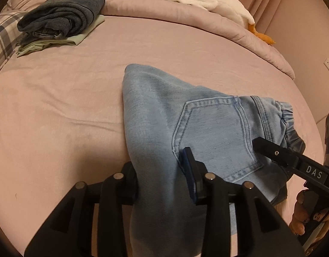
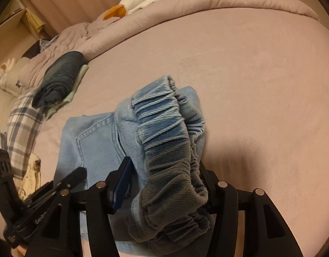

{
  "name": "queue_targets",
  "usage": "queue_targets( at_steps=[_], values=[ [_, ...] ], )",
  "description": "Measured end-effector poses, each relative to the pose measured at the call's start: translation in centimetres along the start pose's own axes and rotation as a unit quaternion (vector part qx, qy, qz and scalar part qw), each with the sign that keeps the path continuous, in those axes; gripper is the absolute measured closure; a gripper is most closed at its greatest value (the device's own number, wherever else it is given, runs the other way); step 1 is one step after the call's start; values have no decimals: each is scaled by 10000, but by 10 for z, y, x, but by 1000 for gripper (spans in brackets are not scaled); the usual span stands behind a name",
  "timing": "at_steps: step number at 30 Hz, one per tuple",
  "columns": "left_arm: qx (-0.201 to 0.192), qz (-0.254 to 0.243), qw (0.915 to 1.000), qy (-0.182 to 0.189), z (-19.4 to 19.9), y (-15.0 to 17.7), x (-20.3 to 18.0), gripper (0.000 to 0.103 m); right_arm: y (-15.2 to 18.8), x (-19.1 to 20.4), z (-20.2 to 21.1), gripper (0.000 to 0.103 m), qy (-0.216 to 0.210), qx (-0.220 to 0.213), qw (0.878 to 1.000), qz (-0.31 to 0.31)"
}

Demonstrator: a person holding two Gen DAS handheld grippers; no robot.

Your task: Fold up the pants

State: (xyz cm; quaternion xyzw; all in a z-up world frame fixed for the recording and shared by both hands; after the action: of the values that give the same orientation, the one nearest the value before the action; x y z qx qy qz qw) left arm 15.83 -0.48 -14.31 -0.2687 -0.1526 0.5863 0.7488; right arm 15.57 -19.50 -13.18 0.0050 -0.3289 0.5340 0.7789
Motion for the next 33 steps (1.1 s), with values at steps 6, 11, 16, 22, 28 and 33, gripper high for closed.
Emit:
queue_targets(
  at_steps=[6, 11, 16, 22, 28, 33],
  values=[
    [28, -171, 9995, -264, 27, 7, -6, 60, 4, -14, 18, 39, 17, -105, 9998, -180],
    [-629, -119, 9975, -300, 82, 10, -12, 12, 3, -14, 56, 29, -129, -613, 9979, -141],
    [-1160, -290, 9903, -710, 135, 17, -23, 1, 11, -7, 103, 16, -550, -1048, 9930, -7],
    [-1445, -183, 9867, -722, 164, 29, -28, 1, 28, 12, 131, 4, -449, -1572, 9858, 386],
    [-1422, -134, 9863, -821, 172, 39, -30, 1, 40, 24, 141, 4, -348, -1781, 9813, 649],
    [-1295, -78, 9882, -813, 172, 48, -33, 1, 46, 28, 144, 4, -43, -2002, 9769, 751]
  ],
)
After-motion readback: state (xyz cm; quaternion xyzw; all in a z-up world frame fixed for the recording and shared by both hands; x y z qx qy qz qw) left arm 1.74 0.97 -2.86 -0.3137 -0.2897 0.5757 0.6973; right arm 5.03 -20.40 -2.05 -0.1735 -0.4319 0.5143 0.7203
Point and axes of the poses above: each gripper's, at about its wrist camera, not at the fingertips, and z roughly against the way its jaws point, x to its left, y to its underside, the point moved 2 cm from there along -z, roughly the way its jaws point, and after that the axes turned 15 degrees about -z, right-handed, at the moved point
